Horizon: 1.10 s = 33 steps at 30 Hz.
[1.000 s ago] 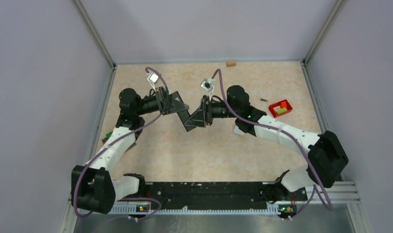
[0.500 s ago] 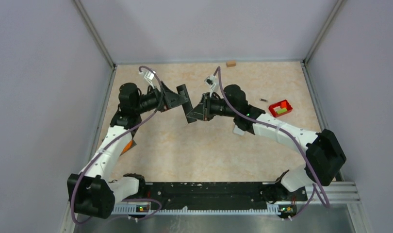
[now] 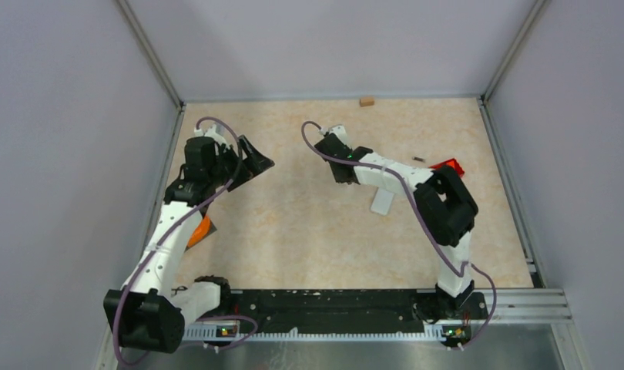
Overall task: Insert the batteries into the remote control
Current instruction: Turn over the remote control at the center of the board.
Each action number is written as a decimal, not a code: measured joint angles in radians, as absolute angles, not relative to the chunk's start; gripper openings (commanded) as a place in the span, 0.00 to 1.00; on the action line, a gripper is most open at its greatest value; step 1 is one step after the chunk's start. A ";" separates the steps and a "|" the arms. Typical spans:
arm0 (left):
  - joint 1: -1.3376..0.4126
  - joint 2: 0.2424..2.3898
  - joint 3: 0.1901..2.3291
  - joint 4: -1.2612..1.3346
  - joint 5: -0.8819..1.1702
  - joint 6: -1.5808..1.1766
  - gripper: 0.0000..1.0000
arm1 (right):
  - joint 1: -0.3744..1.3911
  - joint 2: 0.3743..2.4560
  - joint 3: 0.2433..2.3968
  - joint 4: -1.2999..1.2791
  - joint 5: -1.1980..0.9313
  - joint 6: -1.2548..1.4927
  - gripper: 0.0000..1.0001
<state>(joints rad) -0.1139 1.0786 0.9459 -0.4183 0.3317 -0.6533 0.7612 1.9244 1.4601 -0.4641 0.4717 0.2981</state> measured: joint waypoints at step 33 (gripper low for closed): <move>-0.099 1.154 0.915 -0.410 0.429 -0.647 0.99 | 0.698 2.131 1.659 -0.684 0.432 0.233 0.65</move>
